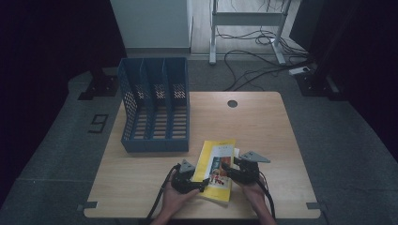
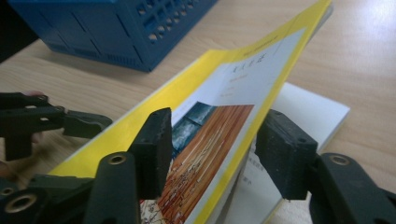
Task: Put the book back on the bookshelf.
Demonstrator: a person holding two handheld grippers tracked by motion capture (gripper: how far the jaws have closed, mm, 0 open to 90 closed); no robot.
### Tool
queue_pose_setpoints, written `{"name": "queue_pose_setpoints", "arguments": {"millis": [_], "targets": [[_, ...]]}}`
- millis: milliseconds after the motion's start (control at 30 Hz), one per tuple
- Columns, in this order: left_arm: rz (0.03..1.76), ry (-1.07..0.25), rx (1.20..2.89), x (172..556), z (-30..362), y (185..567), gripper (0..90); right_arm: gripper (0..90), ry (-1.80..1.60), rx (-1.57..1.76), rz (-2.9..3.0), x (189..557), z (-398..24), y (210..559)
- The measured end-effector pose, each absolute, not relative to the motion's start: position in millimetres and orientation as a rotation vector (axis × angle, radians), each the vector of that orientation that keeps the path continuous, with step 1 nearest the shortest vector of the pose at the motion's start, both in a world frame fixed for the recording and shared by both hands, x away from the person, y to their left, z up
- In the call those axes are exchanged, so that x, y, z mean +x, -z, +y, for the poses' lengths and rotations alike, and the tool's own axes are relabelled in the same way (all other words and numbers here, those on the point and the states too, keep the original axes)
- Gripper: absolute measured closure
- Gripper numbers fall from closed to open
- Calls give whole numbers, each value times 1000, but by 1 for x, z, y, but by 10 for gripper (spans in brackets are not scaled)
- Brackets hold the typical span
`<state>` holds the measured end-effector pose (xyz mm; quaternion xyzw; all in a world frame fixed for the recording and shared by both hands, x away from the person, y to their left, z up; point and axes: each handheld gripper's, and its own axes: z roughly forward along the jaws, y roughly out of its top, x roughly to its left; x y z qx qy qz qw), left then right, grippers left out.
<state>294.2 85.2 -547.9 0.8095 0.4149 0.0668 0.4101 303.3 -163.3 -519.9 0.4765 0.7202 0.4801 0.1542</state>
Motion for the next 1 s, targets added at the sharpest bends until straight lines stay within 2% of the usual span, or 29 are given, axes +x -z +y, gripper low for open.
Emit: {"name": "queue_pose_setpoints", "arguments": {"millis": [367, 800, 1000], "targets": [[1043, -163, 2037, 295, 86, 548, 228, 509, -1357, 1366, 2067, 320, -160, 520], [1036, -174, 2041, 294, 85, 548, 229, 439, -1324, 1575, 2105, 334, -174, 541], [1035, -175, 2040, 294, 85, 549, 229, 497, -1359, 1584, 2093, 334, -178, 544]]}}
